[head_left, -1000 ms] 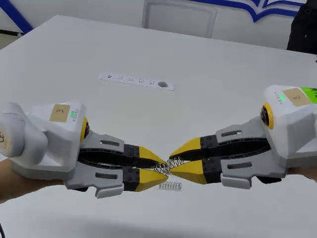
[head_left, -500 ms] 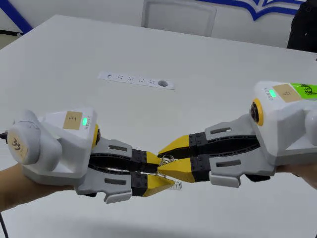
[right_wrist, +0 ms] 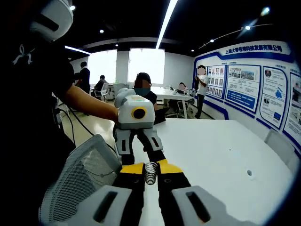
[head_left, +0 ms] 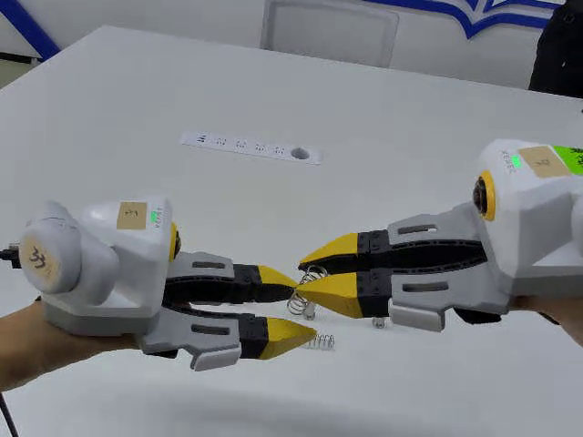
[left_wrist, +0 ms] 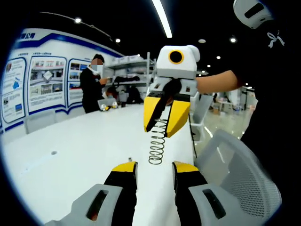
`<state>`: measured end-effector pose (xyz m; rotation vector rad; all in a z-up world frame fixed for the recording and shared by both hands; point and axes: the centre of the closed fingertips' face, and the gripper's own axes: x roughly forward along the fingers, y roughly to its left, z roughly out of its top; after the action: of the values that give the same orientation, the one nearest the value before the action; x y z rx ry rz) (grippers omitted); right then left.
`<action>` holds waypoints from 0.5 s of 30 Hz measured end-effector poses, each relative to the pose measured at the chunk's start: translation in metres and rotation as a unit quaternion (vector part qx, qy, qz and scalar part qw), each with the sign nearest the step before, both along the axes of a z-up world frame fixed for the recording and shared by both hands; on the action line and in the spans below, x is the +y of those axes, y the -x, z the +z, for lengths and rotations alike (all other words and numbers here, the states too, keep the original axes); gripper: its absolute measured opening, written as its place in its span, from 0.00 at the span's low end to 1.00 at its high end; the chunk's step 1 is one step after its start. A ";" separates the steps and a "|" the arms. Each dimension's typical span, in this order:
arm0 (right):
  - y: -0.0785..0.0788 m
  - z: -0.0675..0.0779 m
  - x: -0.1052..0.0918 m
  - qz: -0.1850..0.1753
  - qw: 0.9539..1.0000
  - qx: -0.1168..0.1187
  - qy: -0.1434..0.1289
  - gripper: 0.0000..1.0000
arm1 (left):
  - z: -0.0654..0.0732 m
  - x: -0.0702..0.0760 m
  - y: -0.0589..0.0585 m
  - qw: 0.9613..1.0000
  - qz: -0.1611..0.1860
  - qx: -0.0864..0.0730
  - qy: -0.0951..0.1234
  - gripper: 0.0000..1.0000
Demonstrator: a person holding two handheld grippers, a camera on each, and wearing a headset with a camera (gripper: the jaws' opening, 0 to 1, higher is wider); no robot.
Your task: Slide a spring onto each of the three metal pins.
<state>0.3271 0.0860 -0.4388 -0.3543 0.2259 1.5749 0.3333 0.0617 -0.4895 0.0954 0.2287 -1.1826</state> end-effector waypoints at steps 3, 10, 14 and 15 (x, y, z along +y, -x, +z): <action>-0.008 0.002 -0.003 -0.012 1.000 -0.003 -0.002 0.10 | 0.002 0.004 -0.003 1.000 0.008 -0.003 0.002 0.38; -0.038 0.006 -0.022 -0.061 0.998 -0.020 -0.002 0.10 | 0.006 0.018 -0.015 0.999 0.041 -0.007 0.008 0.55; -0.054 0.004 -0.035 -0.091 0.996 -0.024 0.001 0.10 | 0.008 0.023 -0.022 0.998 0.059 -0.010 0.009 0.64; -0.058 0.003 -0.037 -0.098 0.995 -0.023 0.002 0.10 | 0.009 0.024 -0.023 0.998 0.062 -0.012 0.010 0.66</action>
<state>0.3851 0.0486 -0.4355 -0.3594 0.2214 1.3719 0.3563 0.0855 -0.4809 0.0758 0.1987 -1.0597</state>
